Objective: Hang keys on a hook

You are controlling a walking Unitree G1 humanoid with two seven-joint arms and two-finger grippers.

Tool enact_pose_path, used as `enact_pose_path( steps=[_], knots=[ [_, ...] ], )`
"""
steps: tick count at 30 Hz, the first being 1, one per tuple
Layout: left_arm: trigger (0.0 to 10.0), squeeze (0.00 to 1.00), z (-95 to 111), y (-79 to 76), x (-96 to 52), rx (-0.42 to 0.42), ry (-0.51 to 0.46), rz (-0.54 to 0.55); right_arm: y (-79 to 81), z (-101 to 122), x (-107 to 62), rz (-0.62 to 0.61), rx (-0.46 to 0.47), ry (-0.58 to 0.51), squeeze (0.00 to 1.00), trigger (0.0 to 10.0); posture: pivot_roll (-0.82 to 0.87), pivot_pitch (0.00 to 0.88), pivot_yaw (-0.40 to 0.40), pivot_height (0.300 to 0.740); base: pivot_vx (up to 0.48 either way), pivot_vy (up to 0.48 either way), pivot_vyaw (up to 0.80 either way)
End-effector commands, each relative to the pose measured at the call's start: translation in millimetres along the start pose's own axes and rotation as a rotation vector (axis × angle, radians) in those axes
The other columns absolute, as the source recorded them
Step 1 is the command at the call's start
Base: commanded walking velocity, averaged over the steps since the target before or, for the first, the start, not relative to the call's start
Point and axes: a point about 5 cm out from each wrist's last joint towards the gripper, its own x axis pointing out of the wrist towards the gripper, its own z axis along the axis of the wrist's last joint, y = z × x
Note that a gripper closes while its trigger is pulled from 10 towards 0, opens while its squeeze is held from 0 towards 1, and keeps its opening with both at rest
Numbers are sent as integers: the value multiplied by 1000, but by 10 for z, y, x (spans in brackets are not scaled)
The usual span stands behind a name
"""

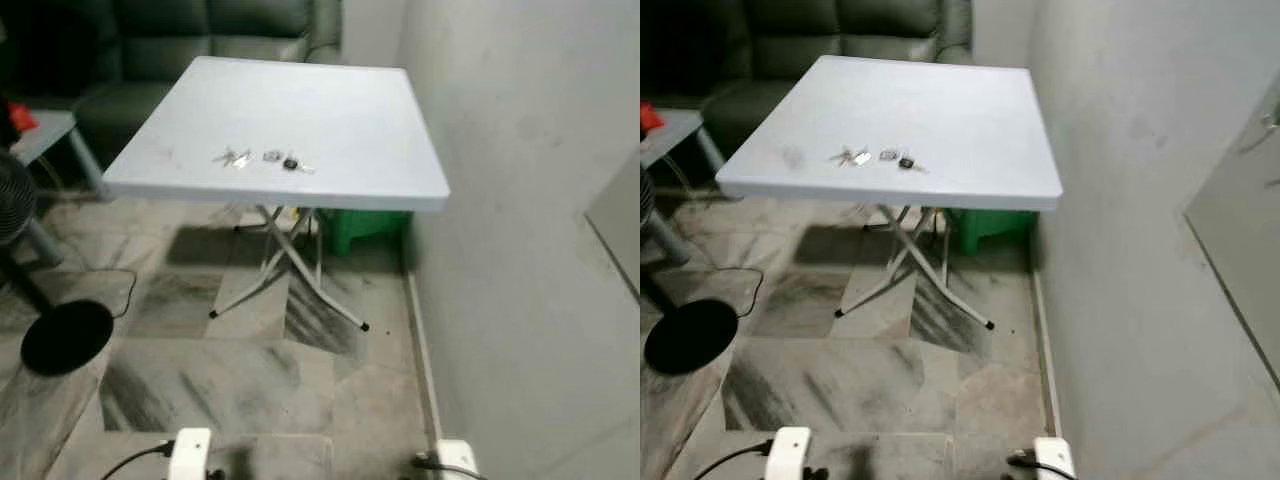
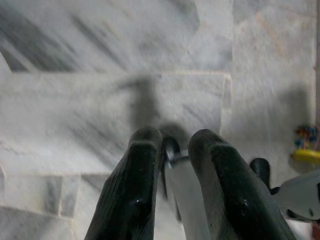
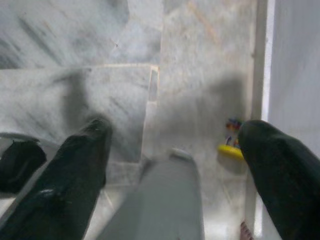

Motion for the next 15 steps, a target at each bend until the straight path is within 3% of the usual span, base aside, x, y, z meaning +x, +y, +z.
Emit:
enact_pose_path(
  steps=[1,15],
  knots=[
    [10000,0,-33,-69,7,-13,11,-14,-112,-64,-40,-29,6,21,0,10000,-80,0,-18,740,0,476,0],
    [10000,0,-36,-72,7,-12,12,-17,-112,-99,-51,-27,13,26,0,10000,-87,0,-17,740,0,479,0]
  ],
)
